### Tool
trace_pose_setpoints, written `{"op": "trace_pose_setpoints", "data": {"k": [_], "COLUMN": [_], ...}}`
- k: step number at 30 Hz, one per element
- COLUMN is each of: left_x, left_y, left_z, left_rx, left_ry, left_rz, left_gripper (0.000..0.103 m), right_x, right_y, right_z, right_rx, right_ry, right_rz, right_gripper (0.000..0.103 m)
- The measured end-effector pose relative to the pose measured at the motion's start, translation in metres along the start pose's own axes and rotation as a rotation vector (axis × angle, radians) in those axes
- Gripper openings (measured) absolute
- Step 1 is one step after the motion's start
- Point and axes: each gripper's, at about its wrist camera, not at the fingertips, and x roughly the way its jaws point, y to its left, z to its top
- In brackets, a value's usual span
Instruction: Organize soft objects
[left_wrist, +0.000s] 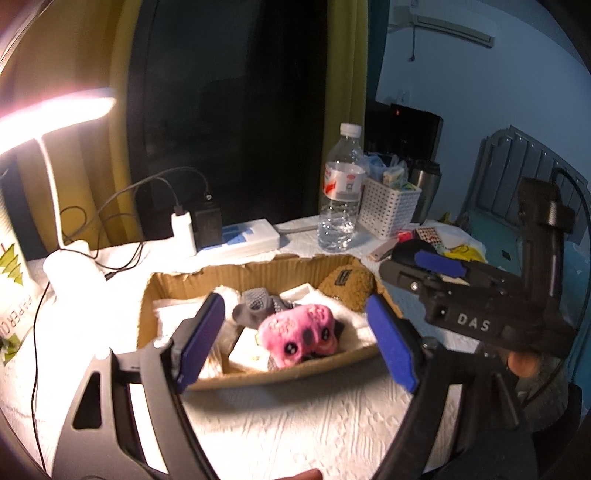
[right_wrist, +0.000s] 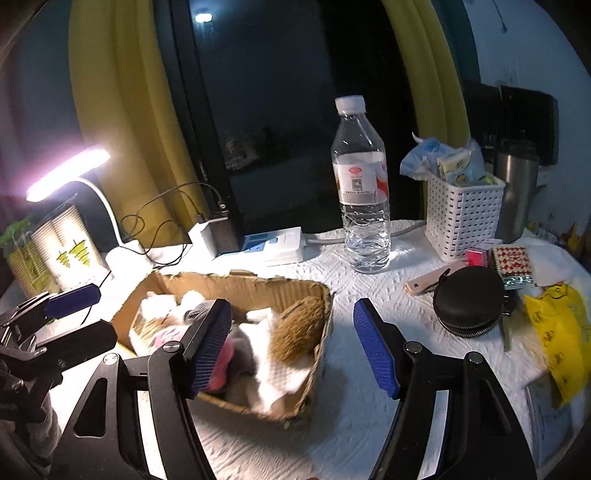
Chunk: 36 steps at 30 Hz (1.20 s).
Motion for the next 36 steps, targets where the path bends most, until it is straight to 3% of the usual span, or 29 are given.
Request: {"op": "trace_pose_setpoints", "data": {"k": [3, 5, 13, 17, 21, 36], "left_x": [-0.014, -0.023, -0.053, -0.069, -0.092, -0.181], "left_y": [0.002, 0.002, 0.000, 0.000, -0.002, -0.016], "left_z": [-0.006, -0.011, -0.028, -0.035, -0.040, -0.034], "left_rx": [-0.012, -0.014, 0.008, 0.020, 0.042, 0.089], "left_ry": [-0.012, -0.019, -0.034, -0.054, -0.097, -0.274], "left_rz": [0.000, -0.002, -0.003, 0.038, 0.095, 0.128], "left_gripper": [0.083, 0.096, 0.097, 0.097, 0.097, 0.097], "right_x": [-0.016, -0.028, -0.067, -0.082, -0.100, -0.174], "right_y": [0.011, 0.018, 0.044, 0.057, 0.072, 0.118], "right_z": [-0.005, -0.009, -0.024, -0.029, -0.032, -0.025], "right_rx": [-0.018, -0.034, -0.054, -0.065, -0.075, -0.142], "right_ry": [-0.011, -0.020, -0.054, -0.066, -0.092, -0.209], "right_rz": [-0.011, -0.022, -0.056, -0.065, -0.065, -0.096], "right_gripper": [0.072, 0.072, 0.072, 0.072, 0.072, 0.072]}}
